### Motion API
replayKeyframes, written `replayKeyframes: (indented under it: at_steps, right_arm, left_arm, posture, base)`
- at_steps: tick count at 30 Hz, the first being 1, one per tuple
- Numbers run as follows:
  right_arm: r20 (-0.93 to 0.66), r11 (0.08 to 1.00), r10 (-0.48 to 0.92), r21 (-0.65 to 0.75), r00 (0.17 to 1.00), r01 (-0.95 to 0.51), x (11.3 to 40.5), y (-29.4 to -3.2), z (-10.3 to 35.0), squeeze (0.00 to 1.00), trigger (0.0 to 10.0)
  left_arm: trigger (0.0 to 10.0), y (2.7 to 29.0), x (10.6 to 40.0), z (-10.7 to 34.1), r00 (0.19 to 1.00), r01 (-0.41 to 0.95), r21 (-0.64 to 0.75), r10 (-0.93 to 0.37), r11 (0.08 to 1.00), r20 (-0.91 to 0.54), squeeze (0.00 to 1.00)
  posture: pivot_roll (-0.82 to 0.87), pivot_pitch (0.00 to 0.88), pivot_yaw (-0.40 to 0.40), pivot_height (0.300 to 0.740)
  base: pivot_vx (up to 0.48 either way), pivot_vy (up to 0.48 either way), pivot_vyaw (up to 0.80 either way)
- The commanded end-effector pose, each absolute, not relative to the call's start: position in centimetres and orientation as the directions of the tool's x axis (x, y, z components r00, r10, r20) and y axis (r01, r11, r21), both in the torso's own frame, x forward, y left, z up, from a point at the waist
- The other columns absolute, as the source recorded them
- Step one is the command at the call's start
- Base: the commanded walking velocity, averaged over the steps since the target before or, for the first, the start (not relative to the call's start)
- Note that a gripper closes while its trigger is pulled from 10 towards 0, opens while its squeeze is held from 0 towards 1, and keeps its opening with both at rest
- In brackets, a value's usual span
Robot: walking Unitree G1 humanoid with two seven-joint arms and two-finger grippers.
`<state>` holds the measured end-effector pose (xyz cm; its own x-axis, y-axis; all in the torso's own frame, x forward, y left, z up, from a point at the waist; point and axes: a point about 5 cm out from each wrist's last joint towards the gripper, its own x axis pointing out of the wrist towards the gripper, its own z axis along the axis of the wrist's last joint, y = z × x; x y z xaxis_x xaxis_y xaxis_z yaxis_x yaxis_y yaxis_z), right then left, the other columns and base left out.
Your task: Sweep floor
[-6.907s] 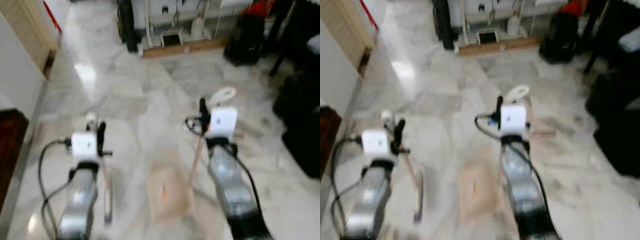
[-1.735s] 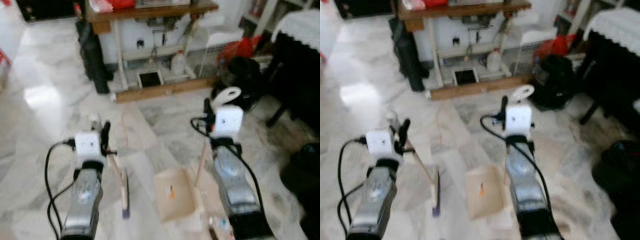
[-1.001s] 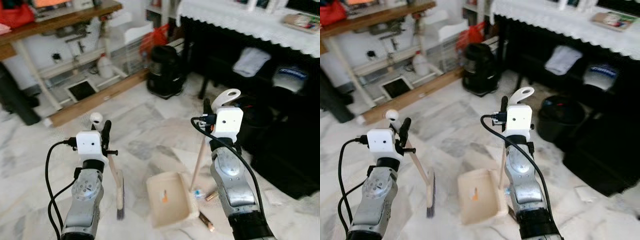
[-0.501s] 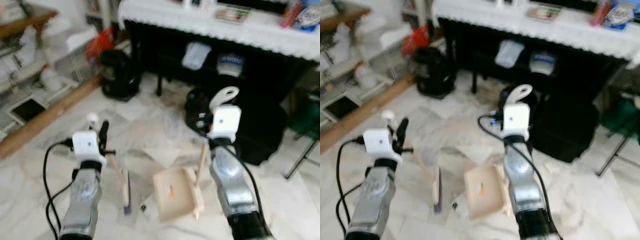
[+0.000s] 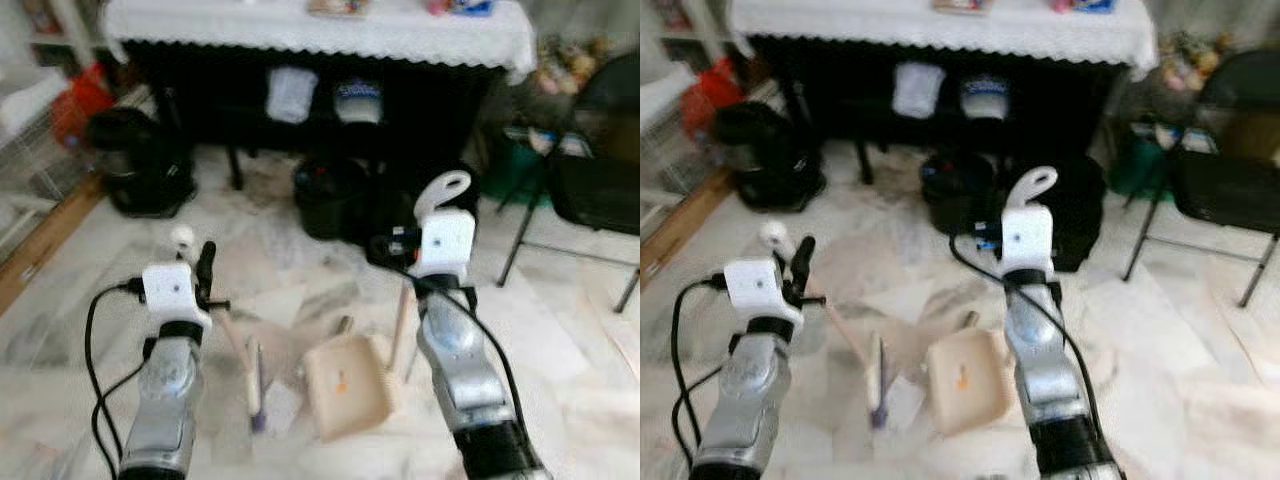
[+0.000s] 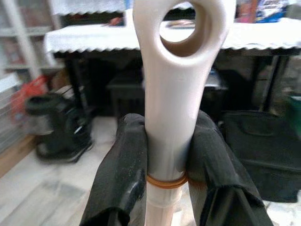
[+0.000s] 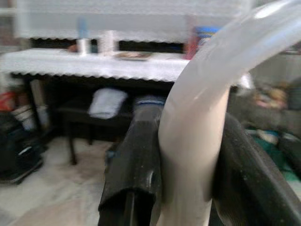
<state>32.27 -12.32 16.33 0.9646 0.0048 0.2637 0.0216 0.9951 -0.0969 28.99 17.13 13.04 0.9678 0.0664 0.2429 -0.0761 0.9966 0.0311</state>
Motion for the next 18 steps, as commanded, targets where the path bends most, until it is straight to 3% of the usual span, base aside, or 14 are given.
replayKeyframes:
  at_steps: [1, 3, 9, 13, 18]
  right_arm:
    - [0.308, 0.994, 0.018, -0.108, 0.951, 0.016, 32.28, -11.99, 17.33, 0.00, 10.0]
    - [0.308, 0.994, 0.018, -0.108, 0.951, 0.016, 32.28, -11.98, 17.33, 0.00, 10.0]
    - [0.311, 0.994, 0.020, -0.109, 0.950, 0.014, 32.26, -11.96, 17.38, 0.00, 10.0]
    - [0.337, 0.994, 0.024, -0.112, 0.941, 0.015, 32.13, -11.91, 17.67, 0.00, 10.0]
    - [0.337, 0.994, 0.026, -0.110, 0.941, 0.012, 32.12, -11.85, 17.65, 0.00, 10.0]
  left_arm:
    - [10.0, 17.43, 28.98, 13.76, 0.958, -0.085, 0.031, 0.073, 0.996, 0.277, 0.00]
    - [10.0, 17.43, 28.97, 13.74, 0.958, -0.085, 0.029, 0.073, 0.996, 0.276, 0.00]
    - [10.0, 17.45, 28.95, 13.77, 0.958, -0.087, 0.029, 0.076, 0.996, 0.278, 0.00]
    - [10.0, 17.44, 28.96, 13.74, 0.958, -0.088, 0.029, 0.076, 0.996, 0.277, 0.00]
    - [10.0, 17.44, 28.97, 13.76, 0.958, -0.086, 0.026, 0.076, 0.996, 0.277, 0.00]
  posture:
    - [0.09, 0.103, 0.034, 0.740]
    - [0.09, 0.103, 0.034, 0.740]
    - [0.09, 0.103, 0.033, 0.740]
    - [0.08, 0.103, 0.033, 0.740]
    - [0.08, 0.103, 0.032, 0.740]
  base:
    - [0.000, 0.000, -0.79]
    - [0.000, 0.000, -0.79]
    - [0.000, 0.366, -0.79]
    - [0.000, 0.000, 0.00]
    - [0.000, 0.399, 0.00]
